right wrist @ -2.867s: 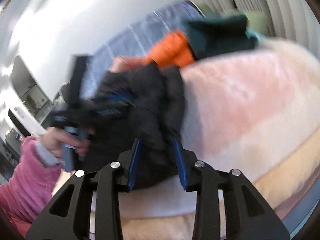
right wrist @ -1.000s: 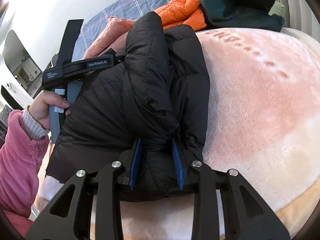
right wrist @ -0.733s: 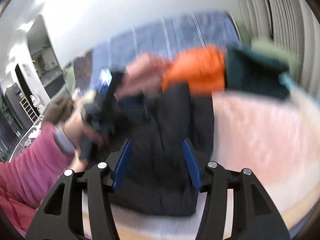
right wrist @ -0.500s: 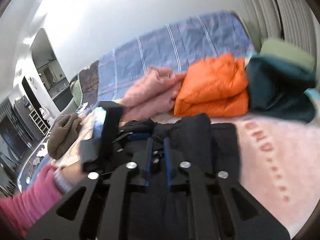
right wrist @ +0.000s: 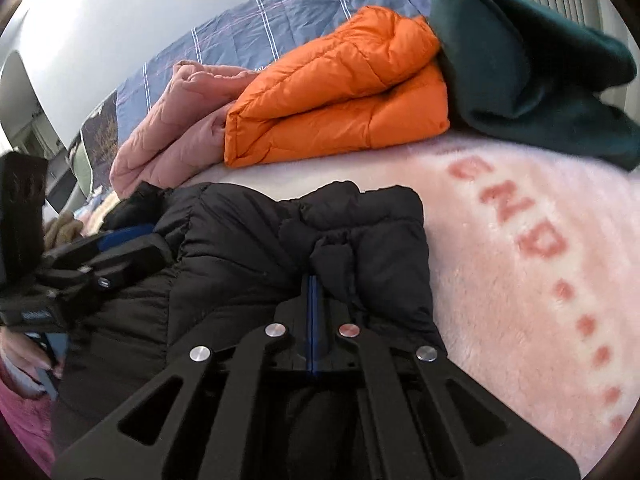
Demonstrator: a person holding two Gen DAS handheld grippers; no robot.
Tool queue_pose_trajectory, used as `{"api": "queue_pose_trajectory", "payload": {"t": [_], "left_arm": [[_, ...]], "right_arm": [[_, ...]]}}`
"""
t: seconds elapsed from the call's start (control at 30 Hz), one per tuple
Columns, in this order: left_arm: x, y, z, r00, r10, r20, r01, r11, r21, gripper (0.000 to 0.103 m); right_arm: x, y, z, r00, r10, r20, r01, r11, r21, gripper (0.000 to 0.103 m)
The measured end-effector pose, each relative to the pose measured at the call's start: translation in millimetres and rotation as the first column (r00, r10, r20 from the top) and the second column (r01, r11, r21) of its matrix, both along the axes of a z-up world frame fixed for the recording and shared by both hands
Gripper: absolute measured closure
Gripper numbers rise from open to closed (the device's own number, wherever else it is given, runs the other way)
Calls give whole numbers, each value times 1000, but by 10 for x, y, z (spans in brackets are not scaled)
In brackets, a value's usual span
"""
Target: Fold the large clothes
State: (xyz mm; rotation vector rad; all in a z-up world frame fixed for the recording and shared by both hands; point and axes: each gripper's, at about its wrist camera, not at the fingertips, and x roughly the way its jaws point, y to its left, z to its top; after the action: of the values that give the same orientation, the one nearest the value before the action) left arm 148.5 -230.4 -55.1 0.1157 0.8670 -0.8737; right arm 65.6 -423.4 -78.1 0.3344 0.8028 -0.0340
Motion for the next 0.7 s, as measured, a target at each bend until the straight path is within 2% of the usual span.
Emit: {"api": "queue_pose_trajectory", "payload": {"t": [0.1,0.13,0.23,0.3,0.33,0.37,0.4,0.5,0.63,0.7], "left_arm": [[-28,201,210,999,45,26,-43,998,-47,37],[-4,285,271,998,65,23,-63,996,-67,45],[102,542,454,989,145,11,-142,980,-136,50],[201,527,361,986,169,7,-168,984,-57,53],[251,474,243,983,181,13,-181,983,15,58],[288,430,76,983,179,34,-181,981,64,58],[306,419,-23,983,177,39,-179,981,69,58],[398,455,-148,979,202,-28,-202,979,22,58],[363,453,-97,982,188,-5,-187,981,57,58],[310,460,18,980,198,10,-198,978,67,59]], "right_arm": [[28,-49,-23,1000,-1,4,1,1000,8,103],[28,-59,-28,1000,-1,6,0,1000,16,103],[37,-54,-16,1000,0,9,0,1000,21,103],[37,-62,-16,1000,-1,11,1,1000,25,103],[52,-61,-20,1000,-3,11,2,1000,31,103],[39,-72,-25,1000,-6,10,6,999,36,103],[49,-77,-36,1000,-10,8,10,999,43,103],[34,-118,-44,1000,-9,7,8,998,57,103],[12,-92,-30,1000,-1,15,0,999,38,103],[-2,-85,-25,1000,-1,18,1,1000,29,103]]}}
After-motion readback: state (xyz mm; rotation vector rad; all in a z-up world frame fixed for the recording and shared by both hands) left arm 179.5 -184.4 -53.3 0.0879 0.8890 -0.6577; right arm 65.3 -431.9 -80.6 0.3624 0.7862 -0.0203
